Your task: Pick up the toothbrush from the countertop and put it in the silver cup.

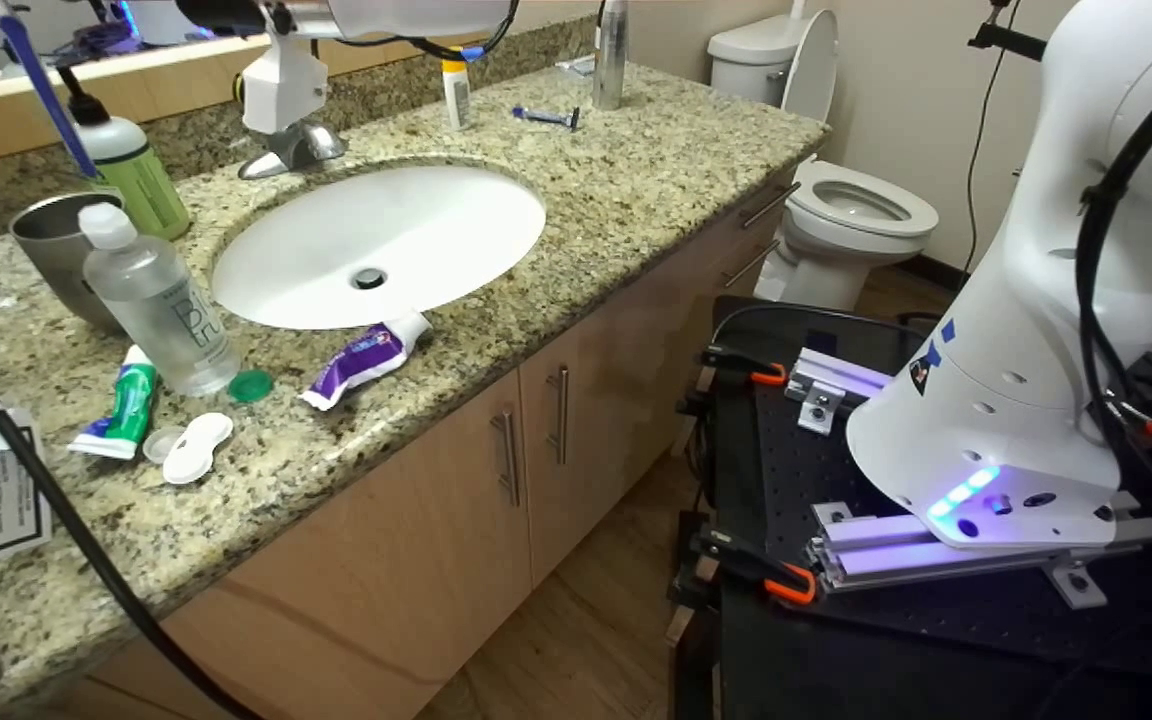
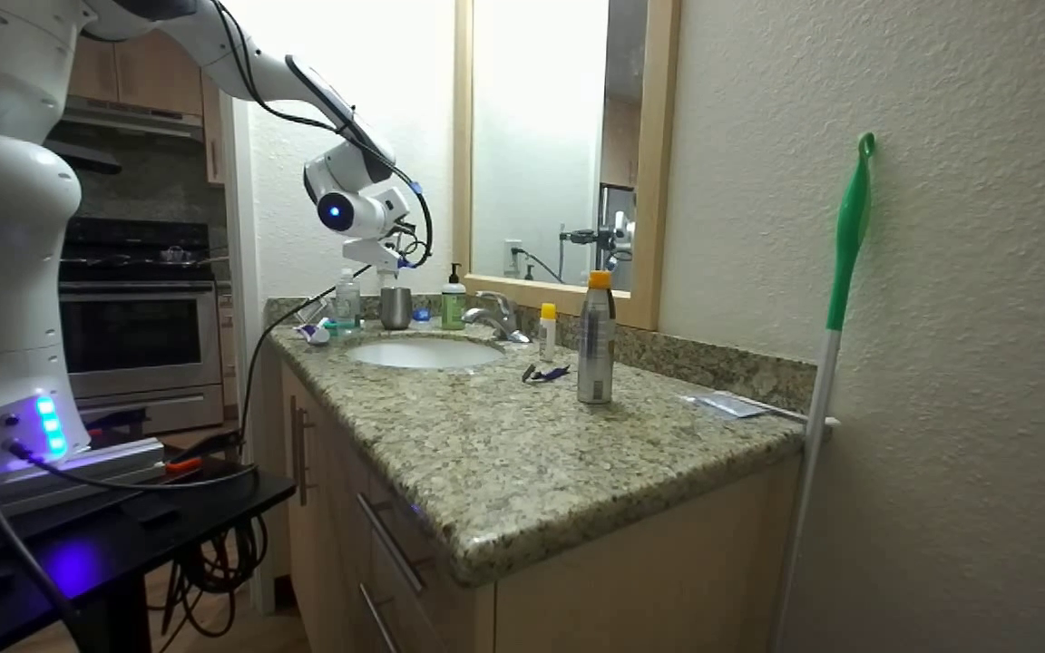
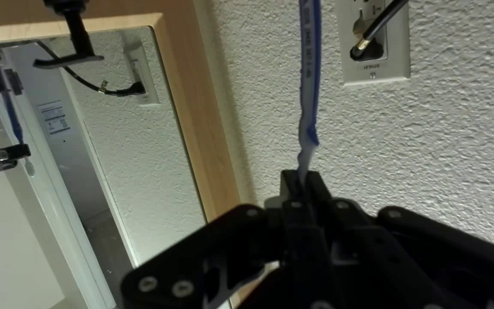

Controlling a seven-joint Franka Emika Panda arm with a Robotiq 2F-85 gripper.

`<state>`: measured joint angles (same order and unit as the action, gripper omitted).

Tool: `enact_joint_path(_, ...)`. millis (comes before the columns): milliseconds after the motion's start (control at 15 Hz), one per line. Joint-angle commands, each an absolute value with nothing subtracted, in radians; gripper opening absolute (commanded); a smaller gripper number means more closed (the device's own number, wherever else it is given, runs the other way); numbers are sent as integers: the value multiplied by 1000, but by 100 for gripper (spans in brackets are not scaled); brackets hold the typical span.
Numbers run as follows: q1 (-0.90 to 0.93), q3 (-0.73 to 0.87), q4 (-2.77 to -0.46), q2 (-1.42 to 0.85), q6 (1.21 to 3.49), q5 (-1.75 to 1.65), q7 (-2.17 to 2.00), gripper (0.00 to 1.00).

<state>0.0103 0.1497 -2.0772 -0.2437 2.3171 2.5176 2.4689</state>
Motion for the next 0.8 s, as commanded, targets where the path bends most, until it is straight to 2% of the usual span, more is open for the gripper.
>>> enact_joint_path(0, -3, 140, -2071, -284, 2186, 2550, 2545, 2)
enact_joint_path(200, -3, 143, -2052, -333, 2091, 2568, 2632, 2)
enact_joint_path(267, -1, 139, -2074, -291, 2140, 2537, 2567, 7)
enact_joint_path(467, -1, 140, -2065, -325, 2107, 2545, 2601, 7)
enact_joint_path(533, -2, 140, -2064, -325, 2106, 2545, 2601, 2)
enact_joint_path(733, -4, 142, -2070, -333, 2124, 2560, 2593, 2)
